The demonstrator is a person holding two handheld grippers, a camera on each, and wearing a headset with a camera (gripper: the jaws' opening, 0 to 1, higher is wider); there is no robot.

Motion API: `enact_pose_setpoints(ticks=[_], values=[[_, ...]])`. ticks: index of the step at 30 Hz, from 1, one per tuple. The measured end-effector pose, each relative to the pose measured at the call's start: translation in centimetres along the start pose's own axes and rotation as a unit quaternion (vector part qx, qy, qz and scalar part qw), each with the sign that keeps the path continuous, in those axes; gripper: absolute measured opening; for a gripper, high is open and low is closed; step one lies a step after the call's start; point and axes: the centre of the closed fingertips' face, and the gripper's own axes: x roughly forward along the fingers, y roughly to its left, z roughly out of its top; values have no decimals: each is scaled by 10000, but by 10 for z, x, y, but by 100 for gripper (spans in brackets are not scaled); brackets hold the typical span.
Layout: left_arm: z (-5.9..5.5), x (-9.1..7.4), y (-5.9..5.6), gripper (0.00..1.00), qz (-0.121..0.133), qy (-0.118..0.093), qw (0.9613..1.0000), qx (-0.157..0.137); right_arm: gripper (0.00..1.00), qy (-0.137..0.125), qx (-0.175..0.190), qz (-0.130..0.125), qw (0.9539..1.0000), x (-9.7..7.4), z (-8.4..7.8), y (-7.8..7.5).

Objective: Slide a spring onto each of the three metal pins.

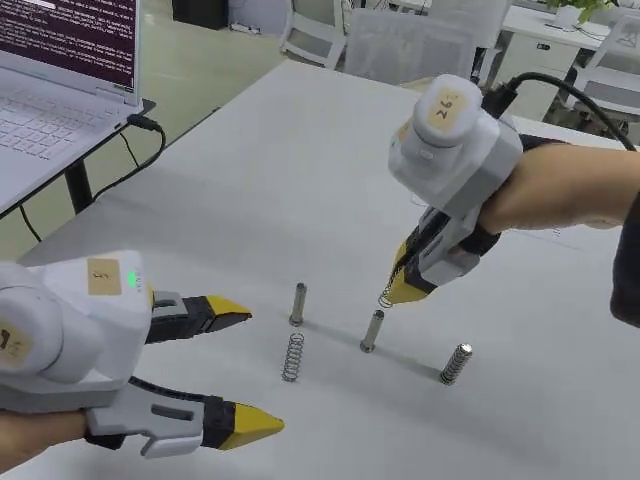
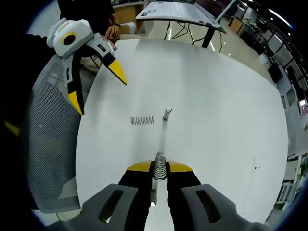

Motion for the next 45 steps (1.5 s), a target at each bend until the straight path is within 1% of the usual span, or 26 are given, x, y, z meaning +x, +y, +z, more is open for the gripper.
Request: enact_pose_setpoints(ticks=[4,7,18,27,37,41,45], values=[[-1,0,-1,57,-26,25,10000,17,8,67,17,85,9999,8,-2,2],[-1,0,-1,56,-27,31,10000,15,8,121,13,90,9999,10,-4,3],[-3,0,1,56,-1,41,10000,1,8,142,93,195,9997,16,-6,8],[-3,0,0,55,-8,47,10000,-3,8,197,100,207,9995,26,-9,11],[-4,0,1,55,-7,54,10000,5,8,307,117,230,9992,46,-14,14],[-4,0,2,55,0,63,10000,6,8,326,135,235,9991,58,-19,13],[-5,0,2,55,0,69,10000,3,8,350,154,233,9990,64,-22,12]])
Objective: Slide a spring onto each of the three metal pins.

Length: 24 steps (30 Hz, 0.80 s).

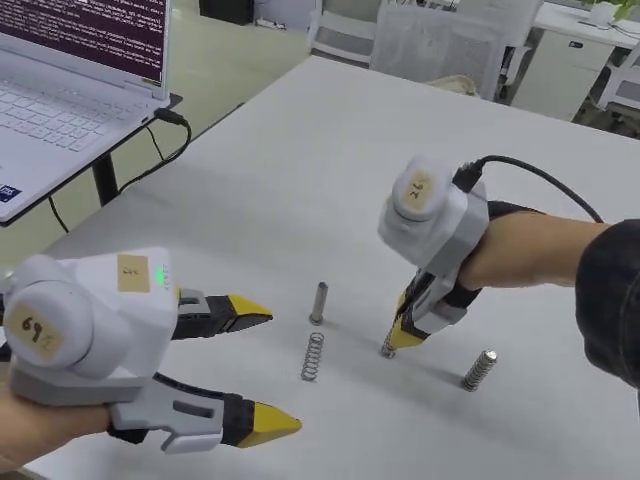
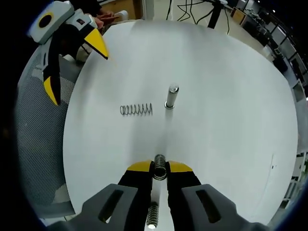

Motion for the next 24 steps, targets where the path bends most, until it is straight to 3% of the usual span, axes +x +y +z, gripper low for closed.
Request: enact_pose_setpoints(ticks=[24], values=[[-1,1,-1,54,-25,37,10000,8,13,-26,-27,-52,10000,4,0,-1]])
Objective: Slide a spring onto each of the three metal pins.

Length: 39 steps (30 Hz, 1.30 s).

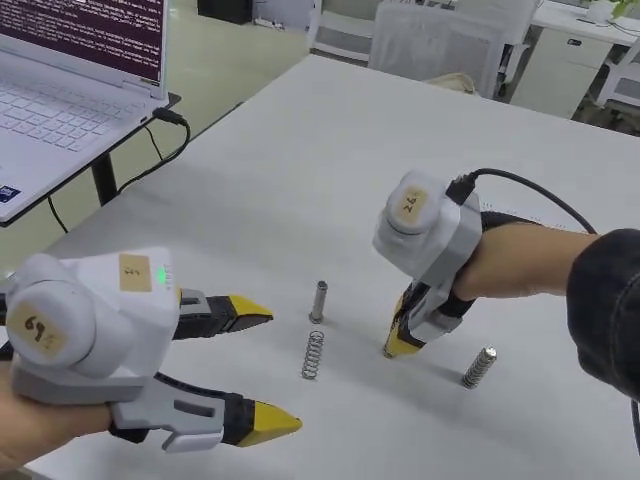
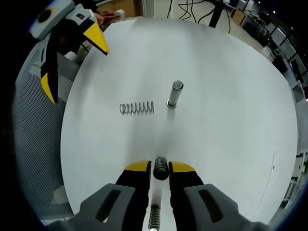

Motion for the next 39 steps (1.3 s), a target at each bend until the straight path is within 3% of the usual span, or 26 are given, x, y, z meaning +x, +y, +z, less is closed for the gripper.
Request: enact_pose_setpoints(ticks=[15,28,31,39], values=[[-4,3,0,53,-32,133,9999,8,21,-277,-8,-110,9996,-11,7,2],[-9,12,0,52,-173,355,9992,46,23,-670,-15,-337,9972,-37,16,3],[-10,17,3,52,-205,427,9989,57,23,-855,10,-380,9956,-49,23,5],[-17,28,12,49,-124,590,9982,15,24,-1062,-59,-574,9927,-66,28,11]])
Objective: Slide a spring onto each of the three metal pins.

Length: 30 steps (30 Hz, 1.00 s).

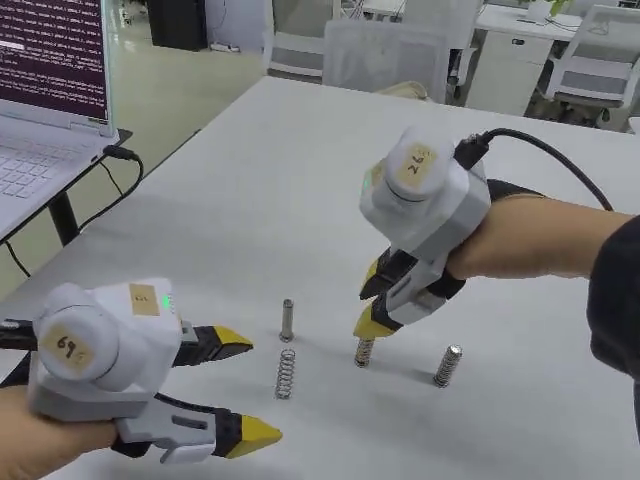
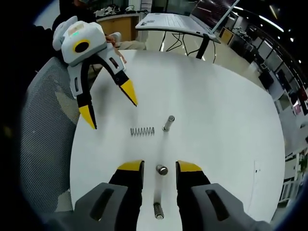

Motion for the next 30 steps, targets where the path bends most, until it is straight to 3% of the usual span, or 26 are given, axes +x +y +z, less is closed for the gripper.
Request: enact_pose_setpoints(ticks=[11,18,24,30], values=[[-15,21,7,46,120,195,9997,-86,24,-249,-10,-149,9996,-17,7,7],[-22,36,15,39,358,412,9984,-172,24,-351,-43,-233,9991,-22,10,6],[-24,41,17,34,460,498,9975,-189,24,-389,-9,-257,9989,-23,8,7],[-24,43,28,26,733,553,9952,-343,24,-379,-4,-252,9990,-23,5,7]])
